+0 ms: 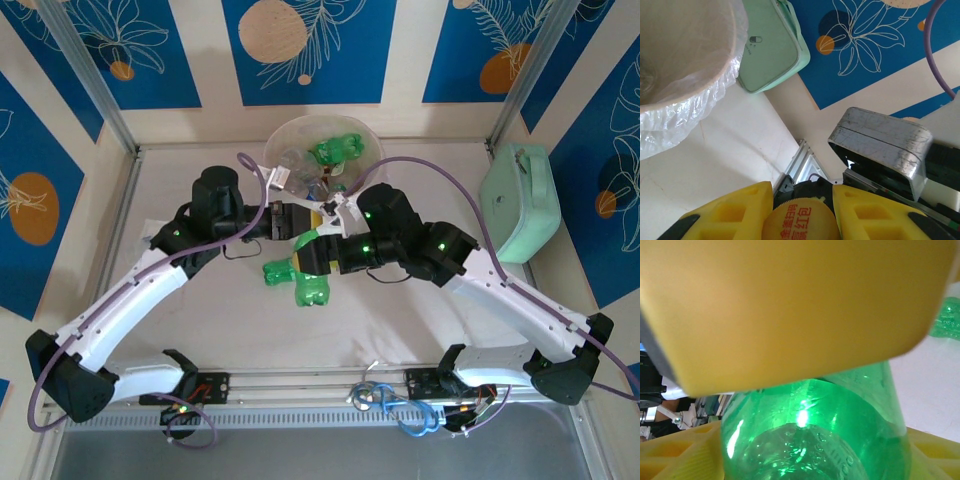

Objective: Put the plastic bottles in the bin

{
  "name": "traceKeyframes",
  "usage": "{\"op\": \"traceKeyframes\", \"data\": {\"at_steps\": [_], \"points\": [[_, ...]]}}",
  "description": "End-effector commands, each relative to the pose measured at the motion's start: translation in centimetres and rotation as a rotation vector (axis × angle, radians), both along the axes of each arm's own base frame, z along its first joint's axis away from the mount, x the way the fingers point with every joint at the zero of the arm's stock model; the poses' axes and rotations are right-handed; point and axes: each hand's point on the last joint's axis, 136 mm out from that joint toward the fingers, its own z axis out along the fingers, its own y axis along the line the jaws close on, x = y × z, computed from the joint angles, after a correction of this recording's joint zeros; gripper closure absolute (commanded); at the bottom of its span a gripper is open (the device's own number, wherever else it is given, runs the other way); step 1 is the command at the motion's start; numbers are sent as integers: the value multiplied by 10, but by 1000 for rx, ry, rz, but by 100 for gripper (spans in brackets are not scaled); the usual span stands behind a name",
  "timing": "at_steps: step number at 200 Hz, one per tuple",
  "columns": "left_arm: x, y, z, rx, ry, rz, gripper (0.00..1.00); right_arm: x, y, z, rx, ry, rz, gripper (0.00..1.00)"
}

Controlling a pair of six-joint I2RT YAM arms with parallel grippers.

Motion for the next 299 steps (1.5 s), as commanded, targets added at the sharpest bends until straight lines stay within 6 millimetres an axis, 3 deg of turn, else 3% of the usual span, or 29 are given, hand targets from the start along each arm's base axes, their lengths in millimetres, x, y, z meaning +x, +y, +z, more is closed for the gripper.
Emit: {"op": "traceKeyframes", "data": {"at_steps": [1,19,33,41,56,58,61,83,108,133,162,203,232,299], "points": [[5,-1,20,-58,-40,-5,70,-1,1,19,51,-47,17,32],[8,0,23,-66,-42,8,65,1,-1,22,54,-54,3,35],[13,2,22,-66,-40,35,55,3,-3,25,59,-58,-9,37],[15,3,24,-70,-42,46,42,4,-5,26,60,-61,-15,37],[19,6,27,-71,-49,75,11,8,-7,30,62,-70,-34,39],[20,7,27,-70,-53,81,3,9,-8,31,63,-72,-38,39],[21,9,28,-68,-56,90,0,10,-8,32,62,-74,-43,39],[35,36,41,-45,-98,234,0,24,-18,48,66,-111,-109,41],[52,97,41,57,-126,516,0,56,-38,70,93,-124,-231,43],[54,151,16,168,-91,731,0,93,-62,91,128,-125,-350,45],[43,194,-38,293,28,882,0,130,-79,107,99,-172,-457,45],[30,192,-108,301,218,852,0,176,-90,113,15,-226,-557,45],[29,185,-142,272,314,827,0,203,-92,104,-69,-250,-591,45],[34,179,-176,274,376,815,1,237,-103,58,-339,-254,-629,45]]}}
